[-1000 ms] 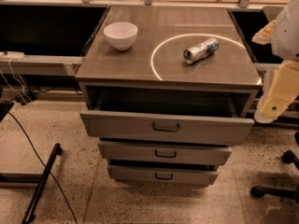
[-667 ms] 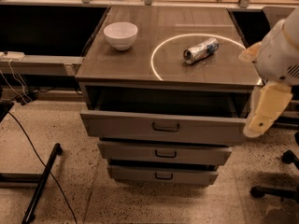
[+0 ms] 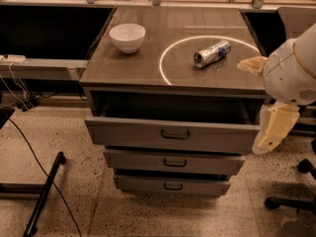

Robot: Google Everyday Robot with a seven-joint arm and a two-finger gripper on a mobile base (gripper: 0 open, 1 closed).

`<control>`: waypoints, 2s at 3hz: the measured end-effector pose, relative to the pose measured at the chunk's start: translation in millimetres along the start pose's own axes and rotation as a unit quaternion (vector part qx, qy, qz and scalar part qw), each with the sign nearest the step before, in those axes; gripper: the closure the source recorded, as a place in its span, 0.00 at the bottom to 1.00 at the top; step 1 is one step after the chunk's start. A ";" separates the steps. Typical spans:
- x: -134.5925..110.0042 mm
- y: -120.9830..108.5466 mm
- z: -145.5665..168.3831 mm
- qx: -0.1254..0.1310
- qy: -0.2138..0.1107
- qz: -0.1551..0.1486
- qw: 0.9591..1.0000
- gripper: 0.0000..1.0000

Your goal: Open top drawer

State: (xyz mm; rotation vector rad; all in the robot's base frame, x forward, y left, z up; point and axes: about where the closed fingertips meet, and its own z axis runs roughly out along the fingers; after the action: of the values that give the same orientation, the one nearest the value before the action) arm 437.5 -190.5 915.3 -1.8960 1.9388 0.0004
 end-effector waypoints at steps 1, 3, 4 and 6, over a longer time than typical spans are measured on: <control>8.2 -6.3 59.1 -0.035 -0.002 0.025 0.999 0.00; 44.6 -2.5 213.8 -0.135 -0.002 0.063 0.989 0.00; 61.8 -17.7 240.2 -0.140 0.004 0.083 0.987 0.00; 77.9 -29.6 262.3 -0.148 0.017 0.096 0.984 0.41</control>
Offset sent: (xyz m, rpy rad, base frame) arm 0.0692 0.0278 -0.2329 0.0519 0.3566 -0.0038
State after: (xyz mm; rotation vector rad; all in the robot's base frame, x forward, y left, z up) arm 545.7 -190.3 662.2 -1.8858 2.2408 0.3331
